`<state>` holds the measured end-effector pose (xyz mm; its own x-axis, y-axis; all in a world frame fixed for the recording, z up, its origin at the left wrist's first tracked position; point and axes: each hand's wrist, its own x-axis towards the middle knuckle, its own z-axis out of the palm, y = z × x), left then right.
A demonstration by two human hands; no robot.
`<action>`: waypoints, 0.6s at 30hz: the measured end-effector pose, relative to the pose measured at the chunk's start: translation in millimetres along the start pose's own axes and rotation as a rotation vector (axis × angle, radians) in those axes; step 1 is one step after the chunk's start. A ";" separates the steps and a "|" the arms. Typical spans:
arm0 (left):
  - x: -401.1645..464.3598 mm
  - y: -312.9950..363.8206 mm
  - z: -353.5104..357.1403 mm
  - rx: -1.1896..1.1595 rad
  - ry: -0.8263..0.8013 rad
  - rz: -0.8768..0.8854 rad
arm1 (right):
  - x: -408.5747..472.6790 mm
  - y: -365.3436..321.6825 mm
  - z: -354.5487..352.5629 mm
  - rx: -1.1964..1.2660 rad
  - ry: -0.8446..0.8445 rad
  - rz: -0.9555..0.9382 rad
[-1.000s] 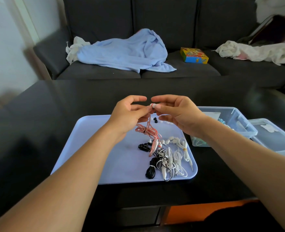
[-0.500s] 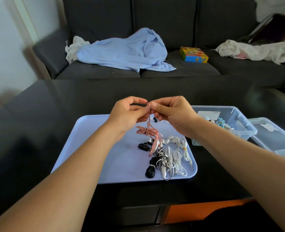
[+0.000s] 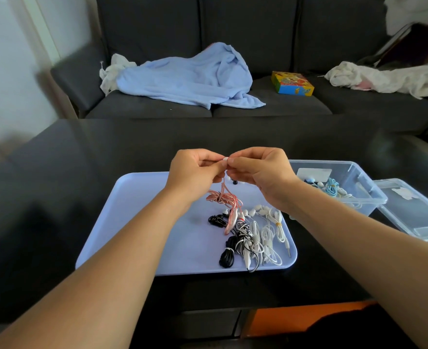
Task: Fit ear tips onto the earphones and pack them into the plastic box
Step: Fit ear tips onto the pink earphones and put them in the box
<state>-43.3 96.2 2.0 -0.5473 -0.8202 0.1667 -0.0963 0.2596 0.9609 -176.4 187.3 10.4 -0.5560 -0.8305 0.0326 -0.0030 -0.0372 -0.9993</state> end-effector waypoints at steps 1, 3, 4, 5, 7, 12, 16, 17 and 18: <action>-0.9 1.3 0.7 -0.021 -0.001 -0.023 | 0.7 0.6 -0.4 -0.051 0.002 -0.023; -1.3 2.7 1.8 -0.035 -0.002 -0.052 | 1.7 1.0 -1.2 -0.096 0.002 -0.046; -1.0 2.7 2.1 -0.041 0.001 -0.061 | 2.3 0.9 -1.4 -0.088 0.000 -0.045; -0.3 2.9 1.7 -0.057 0.008 -0.071 | 3.8 1.0 -2.1 -0.056 0.001 -0.032; 1.4 3.2 0.3 -0.109 0.028 -0.104 | 7.3 1.0 -5.8 0.062 -0.013 0.026; 1.5 5.6 -5.9 -0.300 -0.014 -0.198 | 9.7 13.8 -14.5 -0.429 -0.176 0.113; 1.1 6.1 -6.6 -0.306 -0.020 -0.227 | 8.0 31.4 -11.2 -0.822 -0.371 0.057; 0.6 6.4 -6.5 -0.316 -0.011 -0.233 | 7.6 33.0 -9.2 -0.841 -0.394 0.050; 0.4 6.9 -6.1 -0.327 -0.002 -0.237 | 8.7 34.3 -8.2 -0.853 -0.407 0.053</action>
<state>-39.1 94.6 10.1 -0.5434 -0.8368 -0.0676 0.0494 -0.1123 0.9925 -188.1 183.3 -23.7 -0.2404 -0.9556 -0.1702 -0.6824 0.2911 -0.6705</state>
